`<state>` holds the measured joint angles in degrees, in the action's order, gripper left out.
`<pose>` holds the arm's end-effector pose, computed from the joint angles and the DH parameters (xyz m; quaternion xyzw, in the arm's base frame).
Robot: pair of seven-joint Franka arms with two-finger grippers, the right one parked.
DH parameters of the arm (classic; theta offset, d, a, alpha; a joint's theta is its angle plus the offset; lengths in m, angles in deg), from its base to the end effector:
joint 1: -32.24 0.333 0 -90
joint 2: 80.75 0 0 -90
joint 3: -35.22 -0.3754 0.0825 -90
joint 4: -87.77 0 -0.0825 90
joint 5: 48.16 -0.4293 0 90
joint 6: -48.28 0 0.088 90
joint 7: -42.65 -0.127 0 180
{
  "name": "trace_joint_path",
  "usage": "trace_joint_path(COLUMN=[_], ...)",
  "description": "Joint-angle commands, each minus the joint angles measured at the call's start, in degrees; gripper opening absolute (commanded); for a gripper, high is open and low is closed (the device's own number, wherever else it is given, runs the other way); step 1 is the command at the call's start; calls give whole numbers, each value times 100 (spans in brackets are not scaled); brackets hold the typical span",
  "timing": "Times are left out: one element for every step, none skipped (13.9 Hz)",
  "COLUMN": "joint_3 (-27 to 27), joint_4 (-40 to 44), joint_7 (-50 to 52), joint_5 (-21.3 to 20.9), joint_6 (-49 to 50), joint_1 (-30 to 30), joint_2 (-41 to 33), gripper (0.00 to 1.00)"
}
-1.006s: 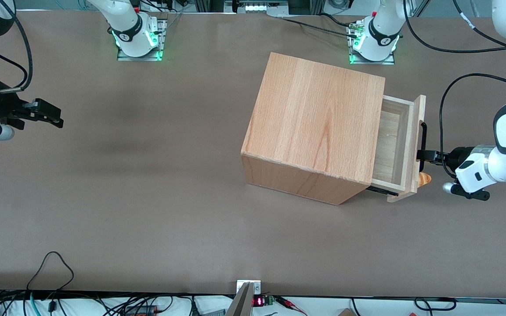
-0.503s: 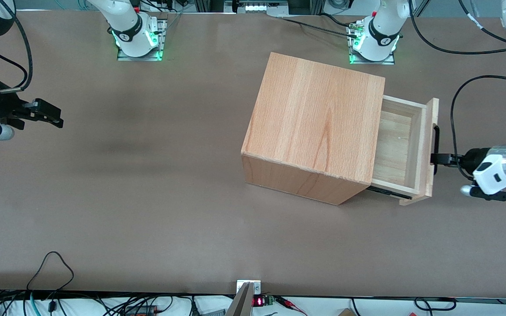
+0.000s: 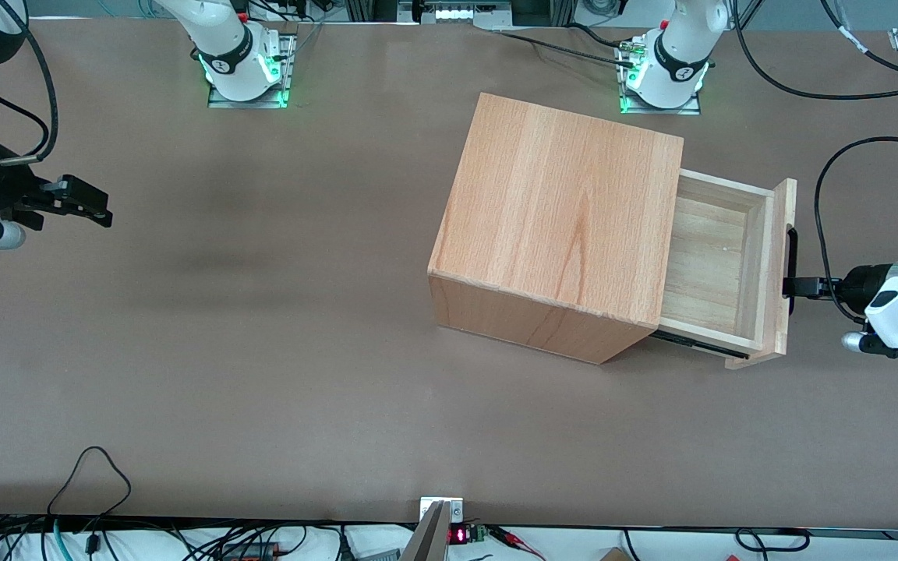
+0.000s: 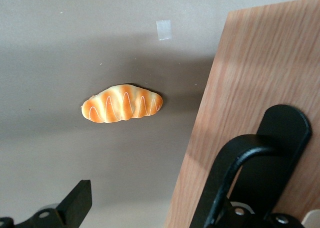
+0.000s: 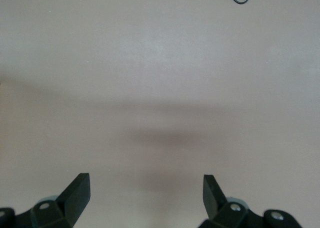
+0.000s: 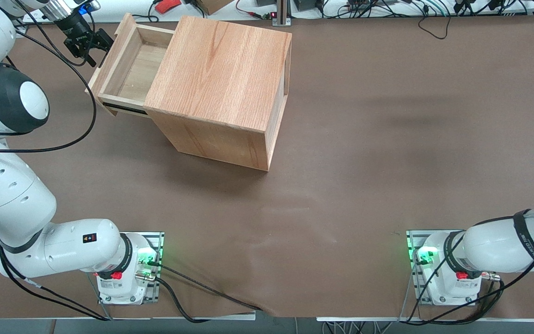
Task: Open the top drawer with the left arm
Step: 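Pull the handle with the left gripper, sliding the drawer out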
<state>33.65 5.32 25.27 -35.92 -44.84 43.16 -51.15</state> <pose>0.7181 0.1291 0.3876 0.9816 -0.0193 -0.1329 0.1360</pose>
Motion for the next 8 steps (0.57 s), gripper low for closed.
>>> trace_joint_path(joint_3=[8,8,8,8,8,8,-1,-1], joint_4=[150,159,159,159,159,159,159,167], joint_7=[33,33,33,33,33,33,33,42], joint_5=[-214,-205,-205,-205,-205,-214,-214,-223], joint_6=[-285,-286,-286,-286,-286,-286,-294,-338], joint_1=[50,103,112,112,121,147,191,191], joint_2=[257,266,266,257,266,266,257,257], gripper=[100,100,100,100,100,100,100,100])
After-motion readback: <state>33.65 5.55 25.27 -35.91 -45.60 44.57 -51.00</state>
